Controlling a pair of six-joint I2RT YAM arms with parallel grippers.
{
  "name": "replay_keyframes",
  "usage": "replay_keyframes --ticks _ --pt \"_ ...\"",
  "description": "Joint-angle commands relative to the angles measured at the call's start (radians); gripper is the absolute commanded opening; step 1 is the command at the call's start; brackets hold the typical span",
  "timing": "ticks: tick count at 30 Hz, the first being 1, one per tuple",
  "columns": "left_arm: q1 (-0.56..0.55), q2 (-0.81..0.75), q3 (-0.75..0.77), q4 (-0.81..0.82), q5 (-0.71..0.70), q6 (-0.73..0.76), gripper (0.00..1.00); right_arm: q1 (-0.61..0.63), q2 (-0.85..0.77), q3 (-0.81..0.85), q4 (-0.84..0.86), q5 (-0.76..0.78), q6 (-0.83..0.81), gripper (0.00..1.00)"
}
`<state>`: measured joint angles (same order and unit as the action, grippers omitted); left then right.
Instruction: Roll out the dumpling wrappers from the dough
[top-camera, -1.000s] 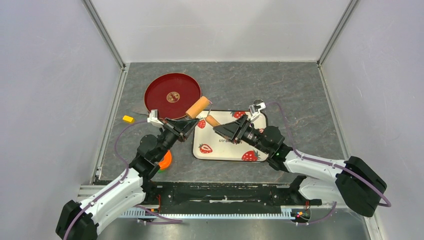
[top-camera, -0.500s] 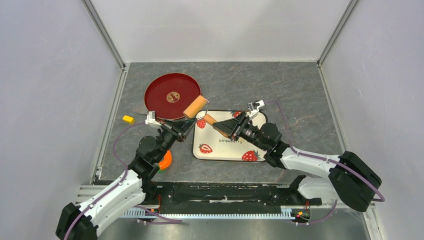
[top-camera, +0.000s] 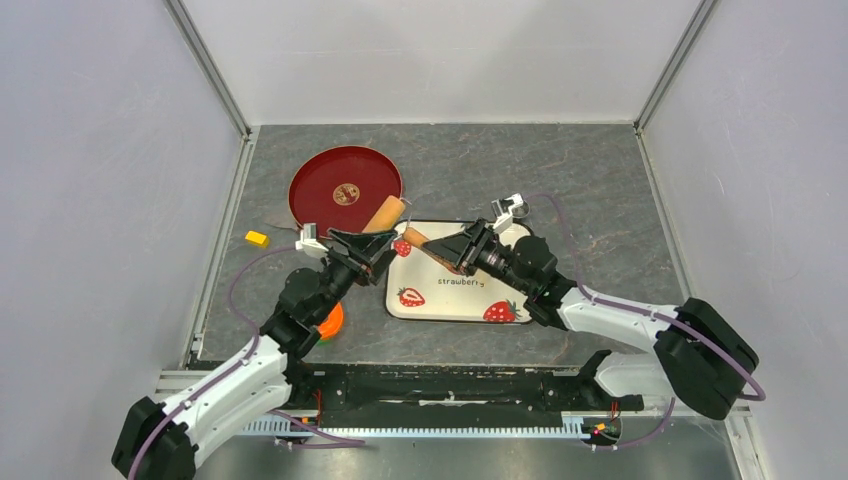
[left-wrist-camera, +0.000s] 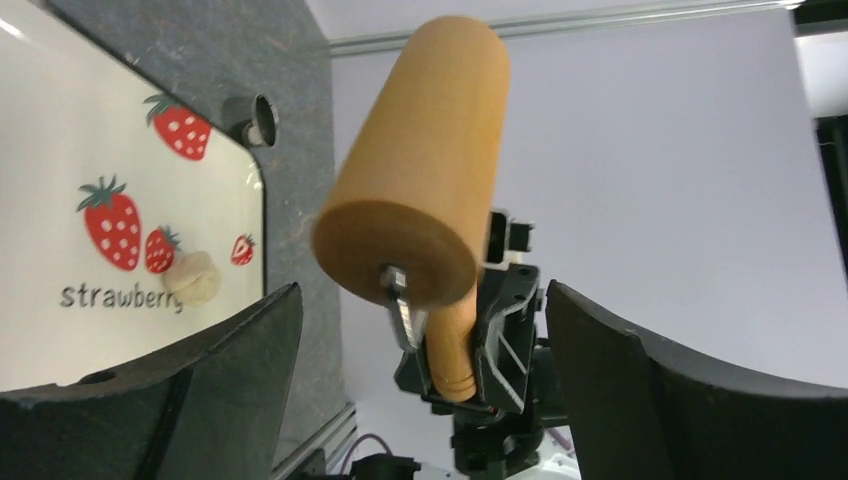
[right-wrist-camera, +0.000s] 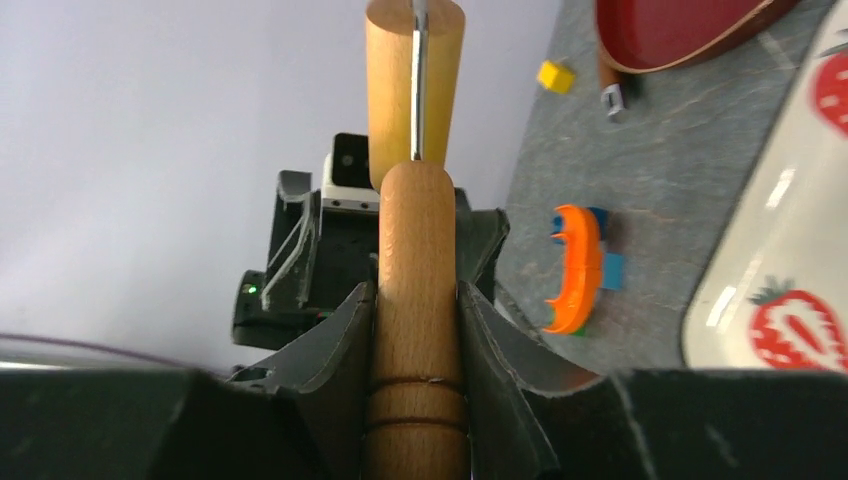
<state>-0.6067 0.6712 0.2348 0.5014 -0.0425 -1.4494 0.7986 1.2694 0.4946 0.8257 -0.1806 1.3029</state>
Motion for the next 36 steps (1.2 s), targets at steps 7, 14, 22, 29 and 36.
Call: replay_keyframes --ticks 7,14,22,29,36 --pt "0.001 0.272 0.278 -0.332 0.241 0.210 0.93 -0.152 -0.085 0.334 -0.762 0.009 -0.511 0.00" --pt "0.001 0.495 0.622 -0.957 0.166 0.636 0.88 -0.337 -0.046 0.439 -1.060 -0.185 -0.758 0.00" --pt "0.001 0.597 0.574 -1.041 0.037 0.783 0.88 -0.434 -0.109 0.403 -1.148 -0.321 -0.835 0.00" --pt "0.010 0.733 0.511 -0.938 0.136 0.808 0.79 -0.437 -0.163 0.377 -1.193 -0.376 -0.829 0.00" --pt "0.015 0.791 0.497 -0.921 0.181 0.796 0.53 -0.437 -0.189 0.395 -1.326 -0.274 -0.866 0.00"
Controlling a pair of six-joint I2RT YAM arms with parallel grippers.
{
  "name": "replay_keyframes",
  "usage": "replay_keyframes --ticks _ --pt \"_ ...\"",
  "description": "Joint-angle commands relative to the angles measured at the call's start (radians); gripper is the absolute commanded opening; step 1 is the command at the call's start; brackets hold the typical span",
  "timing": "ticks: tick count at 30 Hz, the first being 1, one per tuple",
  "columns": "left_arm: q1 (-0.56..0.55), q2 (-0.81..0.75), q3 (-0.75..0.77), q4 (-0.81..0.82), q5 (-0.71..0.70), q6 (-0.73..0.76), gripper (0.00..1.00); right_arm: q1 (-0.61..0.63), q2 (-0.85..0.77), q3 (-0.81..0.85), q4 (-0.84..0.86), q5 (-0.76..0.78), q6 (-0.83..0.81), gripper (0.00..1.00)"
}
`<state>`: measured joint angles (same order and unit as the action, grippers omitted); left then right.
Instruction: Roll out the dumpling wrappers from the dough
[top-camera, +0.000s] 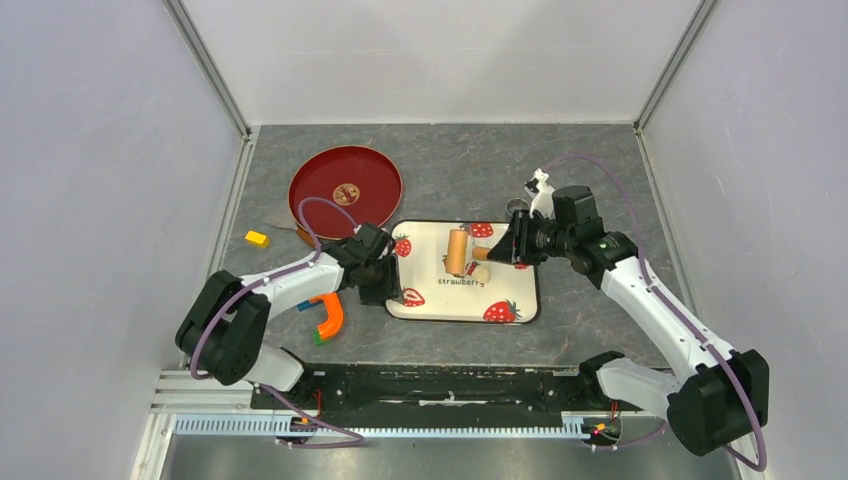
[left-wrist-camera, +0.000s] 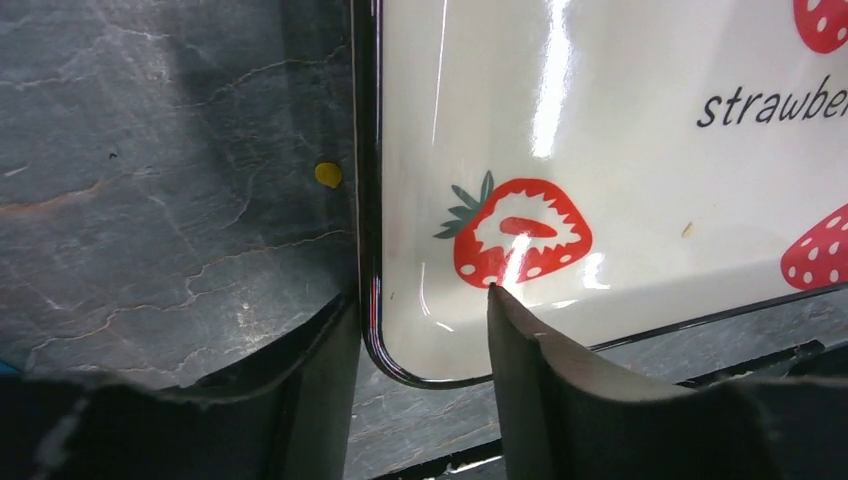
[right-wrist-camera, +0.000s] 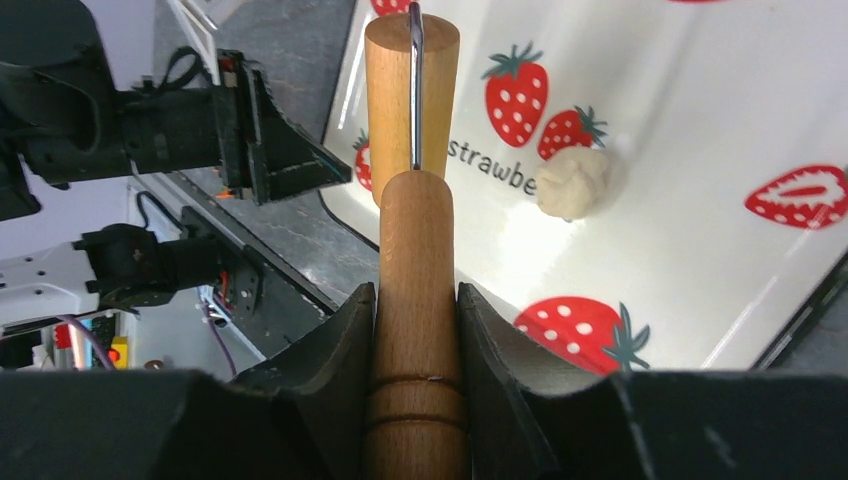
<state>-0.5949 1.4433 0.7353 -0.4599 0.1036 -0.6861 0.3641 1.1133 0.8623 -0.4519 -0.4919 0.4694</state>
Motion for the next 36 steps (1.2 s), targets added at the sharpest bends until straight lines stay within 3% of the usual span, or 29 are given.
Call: replay_keyframes --ticks 1,4,6,17,18,19,23,26,30,36 --pt "0.003 0.017 -0.006 0.037 0.037 0.033 0.42 -0.003 -0.039 0.029 -0.063 0.054 -0.028 0.00" --pt "0.003 0.012 -0.028 0.015 0.047 0.026 0.12 -0.002 -0.044 0.032 -0.089 0.082 -0.034 0.00" --pt "0.002 -0.007 -0.069 0.021 0.063 0.011 0.02 -0.003 -0.044 0.038 -0.107 0.094 -0.042 0.00" --pt "0.003 -0.212 -0.156 -0.133 0.011 0.009 0.02 -0.002 -0.017 0.165 -0.237 0.165 -0.120 0.00" --pt "0.002 -0.231 -0.166 -0.125 0.028 0.000 0.04 -0.003 -0.016 0.172 -0.238 0.156 -0.132 0.00" --pt "0.003 -0.250 -0.173 -0.116 0.036 -0.013 0.11 -0.002 -0.019 0.173 -0.232 0.150 -0.137 0.00" --pt "0.004 -0.285 -0.164 -0.124 -0.036 -0.032 0.61 -0.004 -0.016 0.191 -0.235 0.136 -0.142 0.00" --pt "0.010 -0.265 -0.132 -0.132 -0.075 -0.018 0.77 -0.003 -0.018 0.194 -0.242 0.140 -0.149 0.00" --pt "0.056 -0.198 -0.109 -0.102 -0.057 0.005 0.77 -0.003 -0.016 0.192 -0.264 0.146 -0.162 0.00" --pt "0.161 -0.153 -0.160 0.084 0.158 0.041 0.74 -0.003 -0.018 0.200 -0.285 0.139 -0.178 0.00"
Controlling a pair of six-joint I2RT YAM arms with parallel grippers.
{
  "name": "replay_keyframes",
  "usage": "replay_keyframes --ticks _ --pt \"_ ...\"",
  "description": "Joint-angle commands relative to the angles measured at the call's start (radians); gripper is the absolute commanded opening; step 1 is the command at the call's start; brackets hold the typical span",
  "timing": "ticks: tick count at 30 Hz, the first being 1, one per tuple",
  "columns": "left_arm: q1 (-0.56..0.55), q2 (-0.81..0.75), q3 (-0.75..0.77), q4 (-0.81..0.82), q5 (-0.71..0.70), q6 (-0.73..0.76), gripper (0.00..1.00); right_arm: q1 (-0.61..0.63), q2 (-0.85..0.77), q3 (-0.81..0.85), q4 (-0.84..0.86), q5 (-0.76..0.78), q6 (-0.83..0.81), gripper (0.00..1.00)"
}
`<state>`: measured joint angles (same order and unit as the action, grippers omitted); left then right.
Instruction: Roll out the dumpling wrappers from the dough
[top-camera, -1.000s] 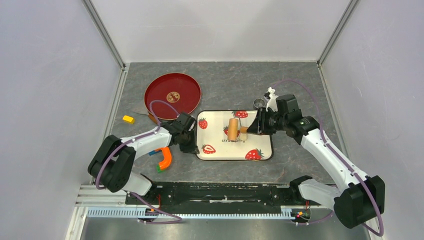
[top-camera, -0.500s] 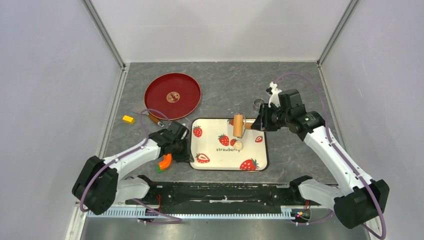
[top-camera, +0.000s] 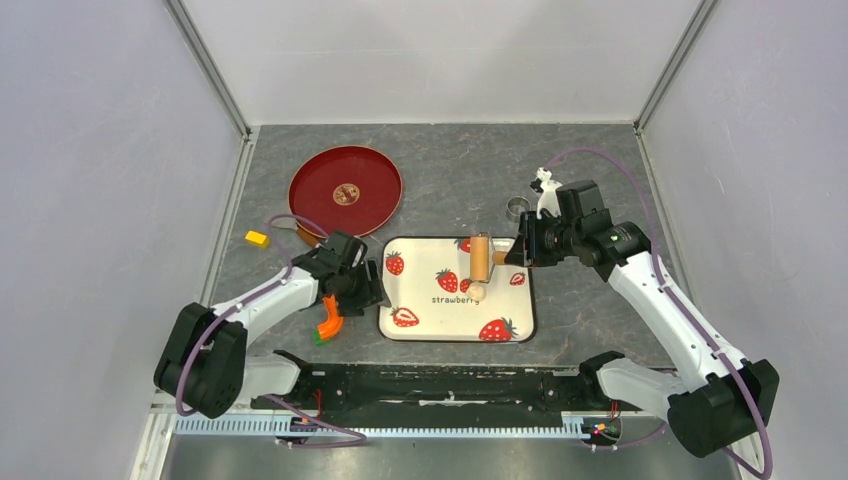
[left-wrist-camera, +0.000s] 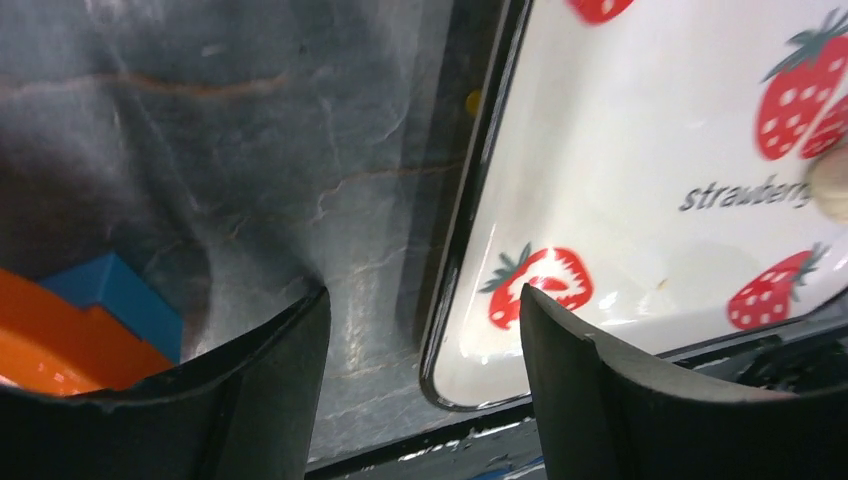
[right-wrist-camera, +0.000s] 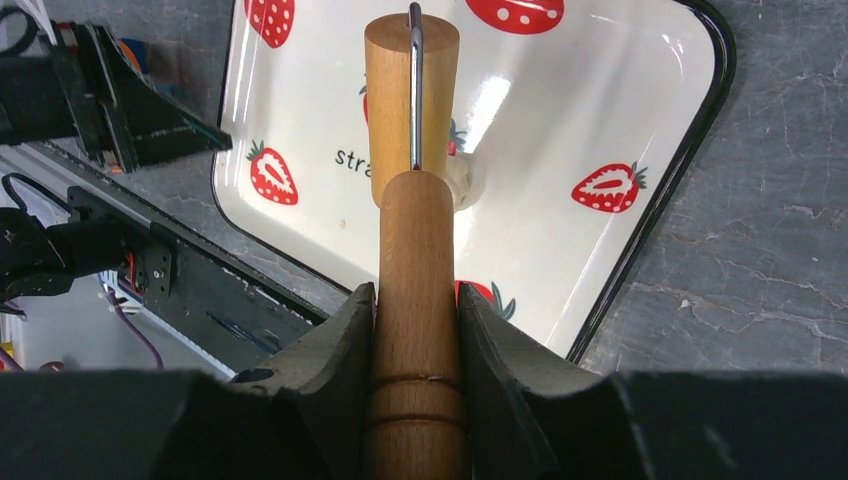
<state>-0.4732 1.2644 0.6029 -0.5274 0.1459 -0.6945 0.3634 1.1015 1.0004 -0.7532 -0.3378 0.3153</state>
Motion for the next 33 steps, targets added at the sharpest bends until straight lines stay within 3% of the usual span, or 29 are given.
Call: replay_keyframes --ticks 1,9,15,20,33 --pt "0.039 0.030 -0.033 0.178 0.144 0.049 0.73 -0.002 -0.005 0.062 0.010 -0.010 -0.028 0.00" --pt "0.039 0.134 -0.064 0.309 0.241 0.016 0.58 -0.002 0.021 0.113 -0.116 0.122 -0.069 0.00" --pt "0.038 0.144 -0.115 0.335 0.221 -0.011 0.22 -0.001 0.045 0.188 -0.200 0.158 -0.086 0.00" --pt "0.038 0.124 -0.168 0.385 0.217 -0.037 0.05 -0.001 0.082 0.249 -0.261 0.155 -0.077 0.00" --pt "0.037 0.199 -0.179 0.442 0.228 -0.029 0.02 0.080 0.186 0.358 -0.343 0.189 -0.052 0.00"
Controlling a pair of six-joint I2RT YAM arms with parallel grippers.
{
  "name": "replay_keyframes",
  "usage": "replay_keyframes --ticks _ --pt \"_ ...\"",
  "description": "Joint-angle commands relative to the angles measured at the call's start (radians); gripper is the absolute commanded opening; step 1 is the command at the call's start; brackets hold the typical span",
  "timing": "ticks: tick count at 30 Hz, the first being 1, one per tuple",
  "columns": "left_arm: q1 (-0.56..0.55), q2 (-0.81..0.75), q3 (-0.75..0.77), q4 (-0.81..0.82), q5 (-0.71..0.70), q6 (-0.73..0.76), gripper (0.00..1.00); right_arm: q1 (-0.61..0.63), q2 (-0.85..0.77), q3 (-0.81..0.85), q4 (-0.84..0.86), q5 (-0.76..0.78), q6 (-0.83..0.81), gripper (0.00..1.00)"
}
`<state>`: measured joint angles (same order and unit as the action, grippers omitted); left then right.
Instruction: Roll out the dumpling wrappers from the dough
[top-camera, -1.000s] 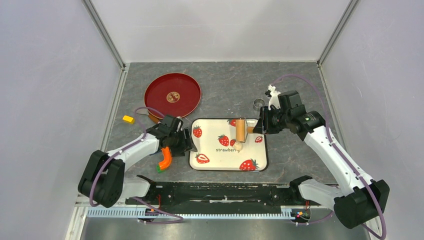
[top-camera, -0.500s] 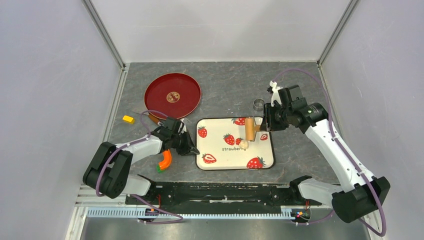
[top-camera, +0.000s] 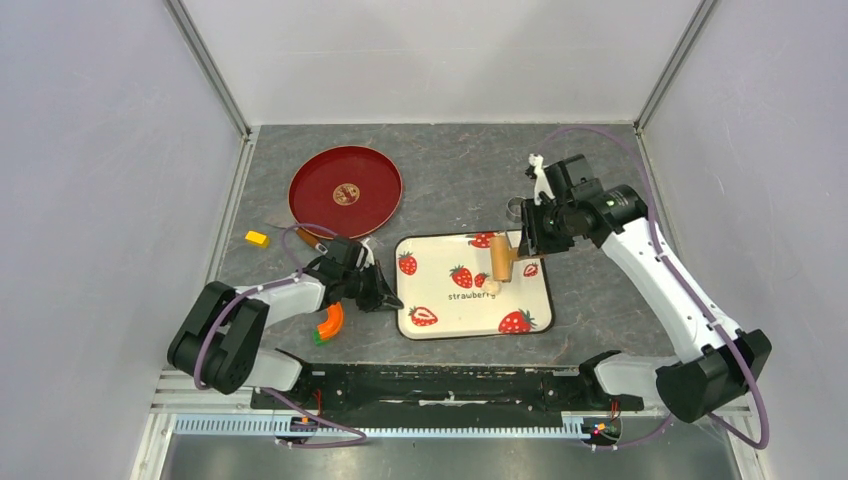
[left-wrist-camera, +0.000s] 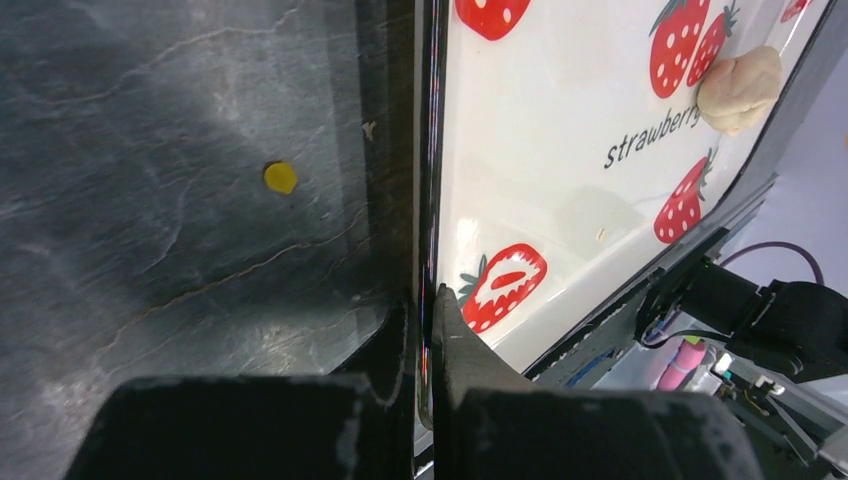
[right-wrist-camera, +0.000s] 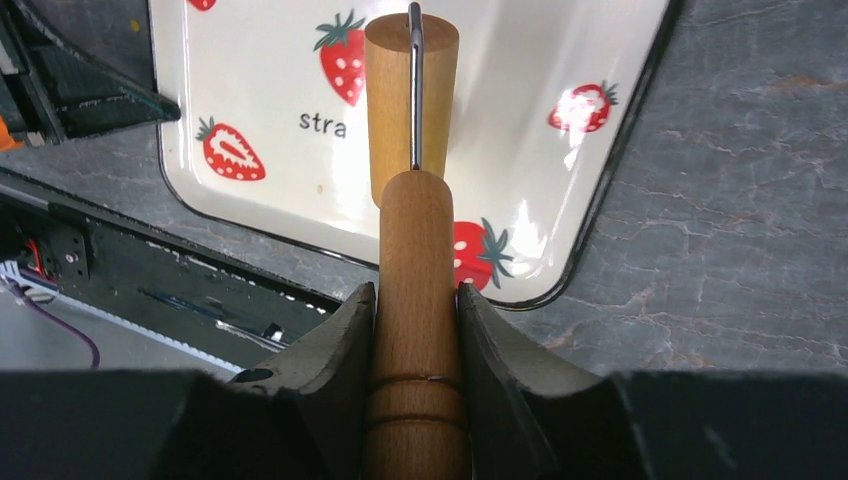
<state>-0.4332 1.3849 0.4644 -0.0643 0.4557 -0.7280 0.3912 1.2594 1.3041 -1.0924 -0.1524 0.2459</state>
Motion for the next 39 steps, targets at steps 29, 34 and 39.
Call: replay_keyframes --ticks 29,34,39 --pt "-0.002 0.129 -0.025 -0.008 -0.054 0.019 0.02 0.086 0.232 0.180 -0.101 0.073 -0.069 0.00" --pt "-0.003 0.138 -0.023 -0.008 -0.053 0.021 0.02 0.086 0.247 0.189 -0.109 0.052 -0.076 0.00" --pt "-0.002 0.141 -0.021 -0.006 -0.048 0.021 0.02 0.087 0.254 0.180 -0.110 0.047 -0.082 0.00"
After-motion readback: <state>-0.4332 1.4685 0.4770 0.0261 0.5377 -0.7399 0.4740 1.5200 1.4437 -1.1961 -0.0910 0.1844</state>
